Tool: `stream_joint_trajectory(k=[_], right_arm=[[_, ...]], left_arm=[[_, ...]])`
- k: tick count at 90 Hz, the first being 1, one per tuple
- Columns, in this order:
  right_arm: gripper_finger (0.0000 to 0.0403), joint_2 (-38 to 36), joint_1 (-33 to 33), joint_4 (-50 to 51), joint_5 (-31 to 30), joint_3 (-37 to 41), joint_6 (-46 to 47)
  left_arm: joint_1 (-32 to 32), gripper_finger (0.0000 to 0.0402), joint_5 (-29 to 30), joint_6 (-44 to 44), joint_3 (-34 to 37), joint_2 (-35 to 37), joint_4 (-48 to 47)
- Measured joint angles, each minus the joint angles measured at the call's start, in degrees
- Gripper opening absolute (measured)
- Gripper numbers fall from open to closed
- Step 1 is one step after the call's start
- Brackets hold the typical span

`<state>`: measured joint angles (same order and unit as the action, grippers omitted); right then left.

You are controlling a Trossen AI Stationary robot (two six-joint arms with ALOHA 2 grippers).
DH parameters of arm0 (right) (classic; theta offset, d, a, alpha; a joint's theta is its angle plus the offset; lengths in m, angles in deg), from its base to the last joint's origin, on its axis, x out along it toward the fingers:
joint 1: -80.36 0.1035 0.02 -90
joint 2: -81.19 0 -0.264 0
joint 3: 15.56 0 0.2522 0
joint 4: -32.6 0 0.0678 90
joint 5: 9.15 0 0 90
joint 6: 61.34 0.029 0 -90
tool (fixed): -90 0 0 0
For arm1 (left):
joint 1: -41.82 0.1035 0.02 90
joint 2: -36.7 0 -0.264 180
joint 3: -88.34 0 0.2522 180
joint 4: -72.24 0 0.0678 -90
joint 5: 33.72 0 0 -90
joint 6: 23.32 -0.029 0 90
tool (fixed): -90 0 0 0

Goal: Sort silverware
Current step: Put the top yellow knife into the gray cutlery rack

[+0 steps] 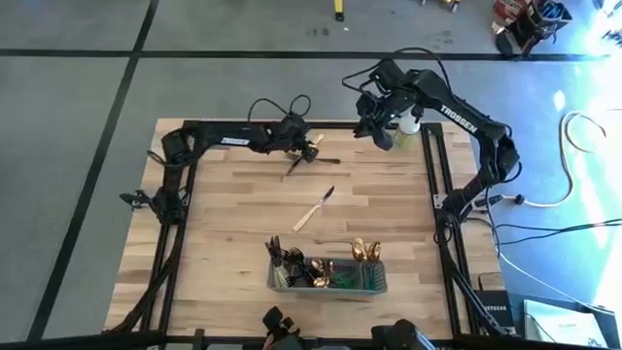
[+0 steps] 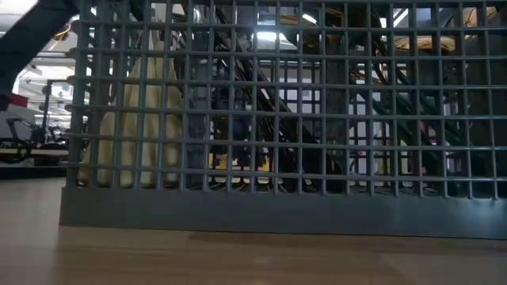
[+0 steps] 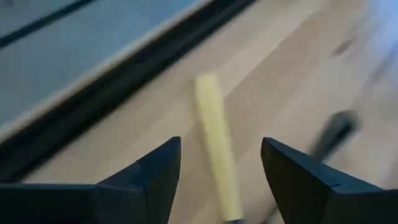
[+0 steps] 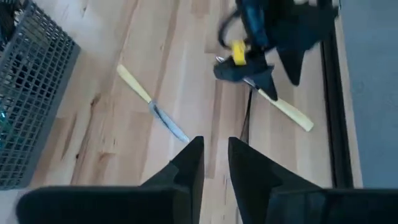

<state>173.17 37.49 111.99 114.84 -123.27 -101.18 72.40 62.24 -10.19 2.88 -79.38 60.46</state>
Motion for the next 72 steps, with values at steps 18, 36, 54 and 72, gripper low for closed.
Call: stream_joint_trajectory(k=[18,36,54,72], right_arm=[[0.0056,0.00,0.09,-1.05,0.12,-0.02,-1.13],[0.0056,0.00,0.09,-1.54,0.35,-0.02,-1.15],[0.0056,0.00,0.09,-4.16,0.55,2.71,-1.15],[0.0056,0.04,0.09,-6.63,-0.04,7.53,-1.17]], left_arm=[[-0.13,0.0208,-0.39,2.98,-0.35,-2.18,-1.24],[-0.50,0.0208,2.40,1.68,-0.55,-2.92,-0.59],[-0.91,0.0208,1.97,1.04,-2.31,-3.93,-2.40],[-0.91,0.0208,0.41,1.82,-3.00,-4.03,-5.87]])
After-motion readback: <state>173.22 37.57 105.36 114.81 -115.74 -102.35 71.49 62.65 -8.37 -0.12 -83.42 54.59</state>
